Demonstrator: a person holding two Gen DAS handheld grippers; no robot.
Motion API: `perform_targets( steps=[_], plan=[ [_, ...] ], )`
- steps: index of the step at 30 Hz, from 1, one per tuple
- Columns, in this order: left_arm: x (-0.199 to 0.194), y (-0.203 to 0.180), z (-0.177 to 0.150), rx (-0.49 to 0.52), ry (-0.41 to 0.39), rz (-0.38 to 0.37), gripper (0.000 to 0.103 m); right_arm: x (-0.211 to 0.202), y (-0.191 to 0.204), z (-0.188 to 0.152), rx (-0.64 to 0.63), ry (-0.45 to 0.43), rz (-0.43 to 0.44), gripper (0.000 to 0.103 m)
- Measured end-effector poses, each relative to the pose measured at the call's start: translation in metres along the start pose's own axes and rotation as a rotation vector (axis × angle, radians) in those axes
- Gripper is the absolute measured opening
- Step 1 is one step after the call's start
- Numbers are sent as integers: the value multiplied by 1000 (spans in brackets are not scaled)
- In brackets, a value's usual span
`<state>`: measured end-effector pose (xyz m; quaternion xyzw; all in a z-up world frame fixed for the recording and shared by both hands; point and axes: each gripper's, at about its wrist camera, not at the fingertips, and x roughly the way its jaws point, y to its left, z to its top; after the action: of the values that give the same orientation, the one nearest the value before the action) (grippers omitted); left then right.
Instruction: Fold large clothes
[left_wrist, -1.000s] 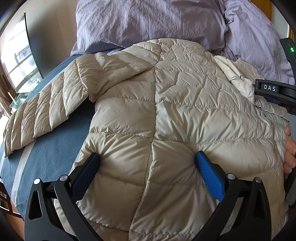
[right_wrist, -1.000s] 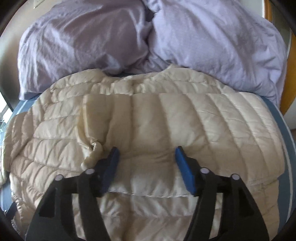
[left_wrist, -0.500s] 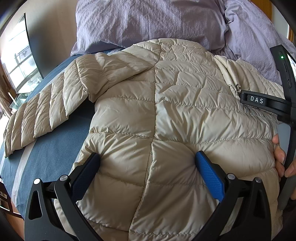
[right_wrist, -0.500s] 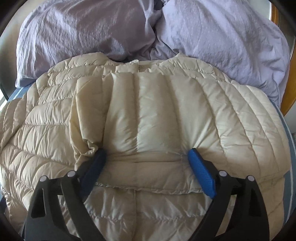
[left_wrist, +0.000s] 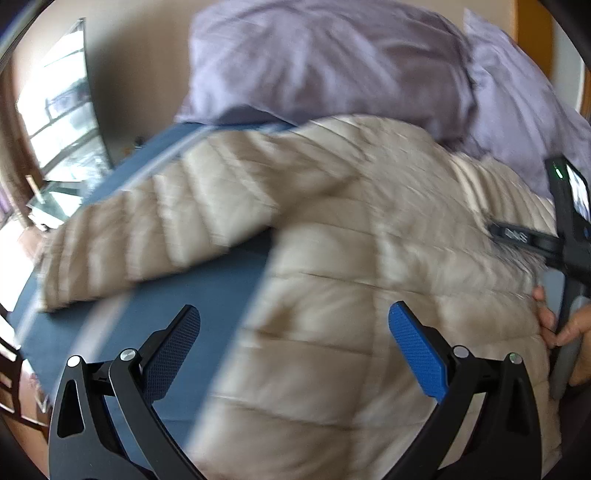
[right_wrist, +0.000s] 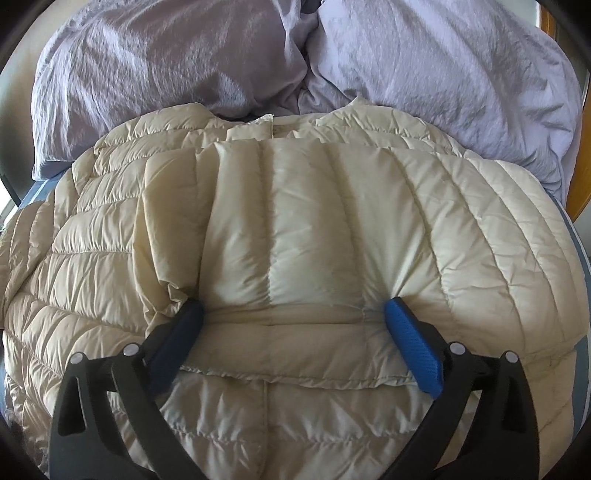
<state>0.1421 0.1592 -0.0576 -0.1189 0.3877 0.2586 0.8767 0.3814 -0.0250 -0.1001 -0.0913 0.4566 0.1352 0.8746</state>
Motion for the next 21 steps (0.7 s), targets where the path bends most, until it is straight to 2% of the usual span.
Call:
perform_targets(
  steps=[4, 10, 13, 17, 21],
  plan=[
    [-7, 56, 9, -61, -11, 123, 102, 0, 0, 1, 3, 0, 2, 101],
    [-8, 122, 14, -119, -9, 236, 102, 0, -2, 1, 13, -4, 9, 101],
    [-5, 144, 15, -144, 7, 244, 102, -1, -2, 1, 16, -5, 11, 101],
    [4, 177, 14, -223, 4, 189, 102, -1, -2, 1, 21, -7, 13, 101],
    [16, 202, 13, -311, 29, 186, 102, -2, -3, 1, 26, -9, 17, 101]
  ],
)
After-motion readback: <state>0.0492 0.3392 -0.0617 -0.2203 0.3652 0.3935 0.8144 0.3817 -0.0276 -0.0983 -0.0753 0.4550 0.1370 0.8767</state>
